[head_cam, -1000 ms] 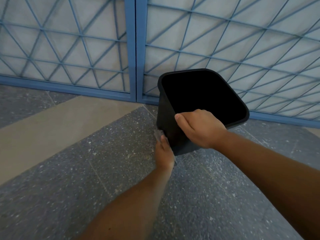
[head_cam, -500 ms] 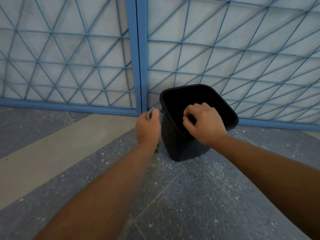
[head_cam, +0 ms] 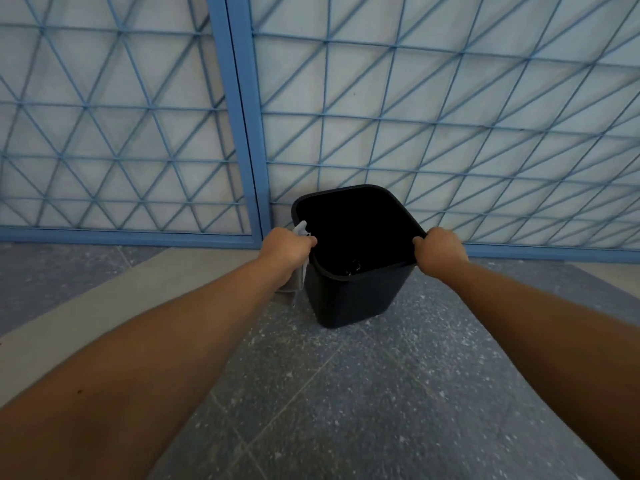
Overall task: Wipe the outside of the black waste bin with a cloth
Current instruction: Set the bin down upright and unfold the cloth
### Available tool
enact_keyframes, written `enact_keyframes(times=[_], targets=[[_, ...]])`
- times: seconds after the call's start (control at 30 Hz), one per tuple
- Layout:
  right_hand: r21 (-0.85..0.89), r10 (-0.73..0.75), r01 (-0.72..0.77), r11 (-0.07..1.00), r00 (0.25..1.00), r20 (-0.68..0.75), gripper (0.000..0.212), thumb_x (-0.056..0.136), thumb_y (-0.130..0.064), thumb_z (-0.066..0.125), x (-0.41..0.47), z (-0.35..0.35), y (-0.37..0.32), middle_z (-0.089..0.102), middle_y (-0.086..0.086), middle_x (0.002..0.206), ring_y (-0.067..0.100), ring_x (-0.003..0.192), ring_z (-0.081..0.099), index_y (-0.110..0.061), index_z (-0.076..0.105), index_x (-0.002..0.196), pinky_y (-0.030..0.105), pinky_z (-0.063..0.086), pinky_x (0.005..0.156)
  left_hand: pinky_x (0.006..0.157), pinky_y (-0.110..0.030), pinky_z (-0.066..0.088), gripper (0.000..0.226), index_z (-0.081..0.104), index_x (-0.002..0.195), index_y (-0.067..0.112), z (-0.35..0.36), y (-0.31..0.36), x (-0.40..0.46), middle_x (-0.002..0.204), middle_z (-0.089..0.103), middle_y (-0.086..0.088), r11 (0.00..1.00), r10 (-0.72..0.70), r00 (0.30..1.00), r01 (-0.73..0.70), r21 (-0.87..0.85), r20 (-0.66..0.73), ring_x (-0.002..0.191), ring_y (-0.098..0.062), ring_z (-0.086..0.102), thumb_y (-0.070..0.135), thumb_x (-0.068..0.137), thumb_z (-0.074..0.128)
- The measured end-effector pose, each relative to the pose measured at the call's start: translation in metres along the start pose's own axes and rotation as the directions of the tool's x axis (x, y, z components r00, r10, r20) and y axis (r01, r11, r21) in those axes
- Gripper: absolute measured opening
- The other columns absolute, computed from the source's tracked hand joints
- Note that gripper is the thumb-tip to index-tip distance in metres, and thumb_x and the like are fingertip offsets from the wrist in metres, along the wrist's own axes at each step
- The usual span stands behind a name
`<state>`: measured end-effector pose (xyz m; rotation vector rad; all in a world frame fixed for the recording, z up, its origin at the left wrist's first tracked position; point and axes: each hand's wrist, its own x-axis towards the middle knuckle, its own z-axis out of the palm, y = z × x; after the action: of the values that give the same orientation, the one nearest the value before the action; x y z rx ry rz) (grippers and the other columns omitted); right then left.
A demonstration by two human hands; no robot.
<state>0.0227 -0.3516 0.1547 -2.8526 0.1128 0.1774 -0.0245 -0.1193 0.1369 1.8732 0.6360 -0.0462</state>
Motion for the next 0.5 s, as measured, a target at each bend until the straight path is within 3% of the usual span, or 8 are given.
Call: enact_keyframes(times=[0.07, 0.2, 0.27, 0.37, 0.5], targets=[[0.107, 0.081, -0.08, 0.991, 0.997, -0.009, 0.028, 0.096, -0.014, 0.044, 0.008, 0.002, 0.004, 0.059, 0.029, 0.111, 0.04, 0.1, 0.058, 0.01, 0.057, 0.103, 0.032, 0.037, 0.066, 0.055, -0.029, 0.041, 0.039, 0.062, 0.131, 0.0, 0.001, 0.003, 0.0, 0.092, 0.067, -0.01, 1.0, -0.015, 1.0, 0.014, -0.022, -0.021, 0.058, -0.016, 0.051, 0.024, 0.1, 0.065], [0.2, 0.122, -0.123, 0.972, 0.992, 0.019, 0.019, 0.091, -0.011, 0.049, 0.012, -0.003, 0.013, 0.057, 0.024, 0.092, 0.037, 0.087, 0.059, 0.008, 0.056, 0.09, 0.032, 0.039, 0.063, 0.057, -0.032, 0.041, 0.044, 0.059, 0.131, -0.002, 0.007, 0.01, 0.012, 0.077, 0.056, -0.003, 0.998, -0.007, 0.999, 0.005, -0.058, -0.042, 0.063, -0.014, 0.051, 0.029, 0.1, 0.064], [0.227, 0.133, -0.133, 0.965, 0.991, 0.013, 0.018, 0.09, -0.009, 0.05, 0.013, -0.005, 0.021, 0.053, 0.02, 0.084, 0.031, 0.076, 0.053, 0.003, 0.051, 0.076, 0.031, 0.038, 0.059, 0.065, -0.033, 0.043, 0.045, 0.059, 0.13, -0.002, 0.012, 0.019, 0.018, 0.092, 0.065, -0.01, 0.999, 0.015, 1.0, -0.015, -0.048, -0.011, 0.074, -0.02, 0.058, 0.032, 0.101, 0.063], [0.203, 0.151, -0.146, 0.968, 0.988, -0.012, 0.017, 0.09, -0.008, 0.049, 0.013, -0.006, 0.033, 0.051, 0.019, 0.082, 0.027, 0.072, 0.048, 0.003, 0.049, 0.077, 0.028, 0.035, 0.057, 0.084, -0.03, 0.044, 0.047, 0.056, 0.138, -0.002, 0.023, 0.031, 0.024, 0.13, 0.063, -0.013, 0.997, 0.049, 0.999, -0.048, -0.059, 0.02, 0.111, -0.03, 0.064, 0.027, 0.102, 0.062], [0.121, 0.135, -0.13, 0.984, 0.99, -0.033, 0.034, 0.093, -0.006, 0.045, 0.015, -0.008, 0.038, 0.05, 0.016, 0.08, 0.027, 0.074, 0.047, -0.003, 0.041, 0.06, 0.029, 0.037, 0.061, 0.092, -0.036, 0.05, 0.047, 0.059, 0.131, -0.004, 0.035, 0.033, 0.035, 0.129, 0.065, -0.018, 0.999, 0.051, 0.998, -0.052, 0.008, 0.028, 0.115, -0.032, 0.064, 0.031, 0.1, 0.064]])
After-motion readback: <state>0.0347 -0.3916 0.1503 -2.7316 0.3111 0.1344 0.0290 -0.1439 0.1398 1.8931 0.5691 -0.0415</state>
